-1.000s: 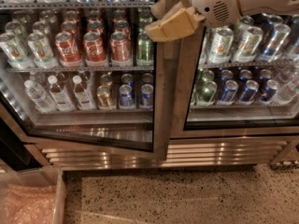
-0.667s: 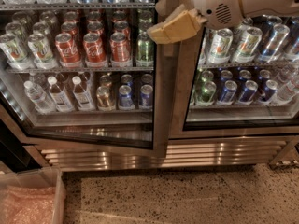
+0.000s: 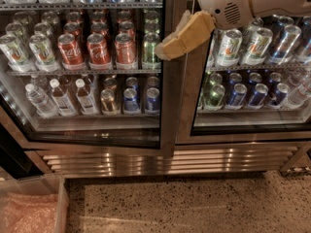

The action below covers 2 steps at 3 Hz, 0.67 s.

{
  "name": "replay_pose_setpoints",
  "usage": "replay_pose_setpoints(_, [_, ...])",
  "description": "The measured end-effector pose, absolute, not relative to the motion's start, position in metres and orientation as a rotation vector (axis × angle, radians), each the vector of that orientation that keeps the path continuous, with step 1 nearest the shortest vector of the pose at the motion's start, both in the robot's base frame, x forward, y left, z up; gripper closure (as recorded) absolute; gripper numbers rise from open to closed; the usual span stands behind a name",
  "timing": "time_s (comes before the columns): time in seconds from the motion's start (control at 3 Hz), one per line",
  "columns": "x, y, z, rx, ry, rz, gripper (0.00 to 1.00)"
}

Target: Open left fridge door

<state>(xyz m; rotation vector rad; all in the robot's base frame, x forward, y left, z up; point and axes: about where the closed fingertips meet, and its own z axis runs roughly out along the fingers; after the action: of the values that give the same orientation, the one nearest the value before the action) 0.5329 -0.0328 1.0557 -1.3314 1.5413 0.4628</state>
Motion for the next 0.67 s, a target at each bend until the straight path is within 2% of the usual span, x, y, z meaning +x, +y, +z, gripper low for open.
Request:
replay_pose_setpoints(0.33, [0.534, -0.023, 1.054, -1.375, 1.531, 0.489, 0.00])
replay_pose_setpoints(0.67, [0.514, -0.041, 1.059, -1.328, 1.608, 0.425, 0.00])
